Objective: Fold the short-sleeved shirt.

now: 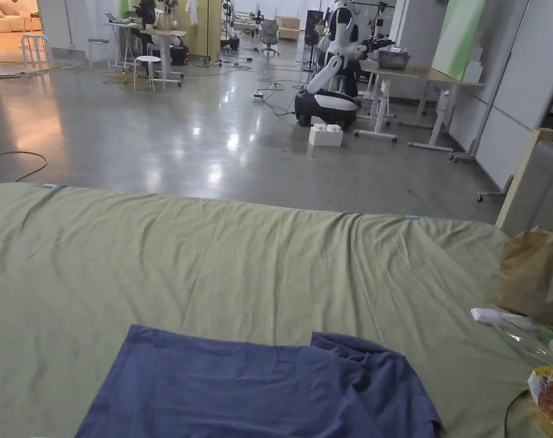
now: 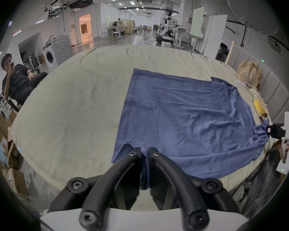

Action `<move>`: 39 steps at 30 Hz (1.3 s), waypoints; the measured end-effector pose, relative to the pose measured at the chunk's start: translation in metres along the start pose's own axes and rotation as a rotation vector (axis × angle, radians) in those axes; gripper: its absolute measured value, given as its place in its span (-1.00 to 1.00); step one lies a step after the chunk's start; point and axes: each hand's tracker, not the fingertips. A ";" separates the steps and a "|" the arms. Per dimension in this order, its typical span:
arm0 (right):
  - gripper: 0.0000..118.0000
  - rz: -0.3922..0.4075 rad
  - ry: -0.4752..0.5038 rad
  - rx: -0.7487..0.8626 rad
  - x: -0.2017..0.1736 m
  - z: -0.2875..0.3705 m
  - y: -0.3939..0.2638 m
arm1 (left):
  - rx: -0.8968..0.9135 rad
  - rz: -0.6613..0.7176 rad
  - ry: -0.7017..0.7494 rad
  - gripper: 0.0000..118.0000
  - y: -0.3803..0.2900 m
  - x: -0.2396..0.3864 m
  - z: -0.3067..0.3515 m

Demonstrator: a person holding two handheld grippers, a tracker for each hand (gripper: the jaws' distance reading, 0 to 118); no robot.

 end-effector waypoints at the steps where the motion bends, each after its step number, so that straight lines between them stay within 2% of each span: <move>1: -0.23 0.009 -0.002 0.002 -0.002 0.001 0.001 | -0.001 -0.002 0.012 -0.27 0.000 0.001 -0.002; 2: -0.04 0.014 -0.005 0.016 -0.003 0.003 0.003 | 0.005 -0.002 0.019 0.00 0.001 0.003 0.000; 5: 0.11 -0.006 0.001 0.116 -0.006 0.015 0.014 | 0.063 -0.018 0.041 0.13 0.007 0.008 0.003; 6: 0.24 -0.011 0.003 0.150 -0.008 0.019 0.019 | 0.087 -0.026 0.047 0.16 0.010 0.011 0.006; 8: 0.36 -0.018 0.030 0.249 -0.013 0.028 0.029 | 0.133 -0.046 0.058 0.16 0.017 0.018 0.010; 13: 0.40 -0.011 0.049 0.463 -0.038 0.047 0.056 | 0.355 -0.093 0.059 0.16 0.035 0.041 0.032; 16: 0.40 -0.022 0.067 0.568 -0.055 0.056 0.068 | 0.486 -0.062 0.076 0.16 0.044 0.053 0.047; 18: 0.32 -0.030 0.072 0.635 -0.065 0.061 0.075 | 0.553 -0.033 0.090 0.14 0.050 0.060 0.054; 19: 0.20 -0.032 0.071 0.665 -0.070 0.063 0.078 | 0.583 -0.022 0.090 0.12 0.053 0.062 0.057; 20: -0.05 -0.033 0.069 0.691 -0.075 0.065 0.080 | 0.604 -0.017 0.083 0.05 0.055 0.065 0.060; 21: -0.26 -0.015 0.073 0.733 -0.077 0.065 0.083 | 0.620 -0.020 0.080 -0.07 0.056 0.068 0.062; 22: -0.46 -0.019 0.084 0.743 -0.082 0.064 0.085 | 0.634 -0.026 0.081 -0.29 0.059 0.071 0.063; 23: -0.68 -0.028 0.075 0.746 -0.085 0.064 0.086 | 0.655 -0.041 0.085 -0.64 0.061 0.074 0.064; 24: -0.77 -0.037 0.065 0.756 -0.088 0.064 0.088 | 0.666 -0.057 0.091 -0.78 0.062 0.077 0.065; 26: -0.86 -0.050 0.042 0.803 -0.092 0.065 0.091 | 0.680 -0.082 0.088 -0.84 0.062 0.082 0.067; 27: -0.92 -0.071 0.060 0.773 -0.092 0.063 0.092 | 0.692 -0.088 0.075 -0.93 0.062 0.084 0.068; 30: -0.99 -0.099 0.058 0.785 -0.092 0.061 0.092 | 0.694 -0.101 0.108 -0.94 0.055 0.090 0.067; 34: -0.99 -0.095 0.027 0.817 -0.092 0.062 0.089 | 0.680 -0.039 0.107 -0.94 0.047 0.085 0.060; 39: -0.99 -0.113 0.049 0.770 -0.089 0.048 0.084 | 0.571 0.026 0.094 -0.94 0.046 0.071 0.033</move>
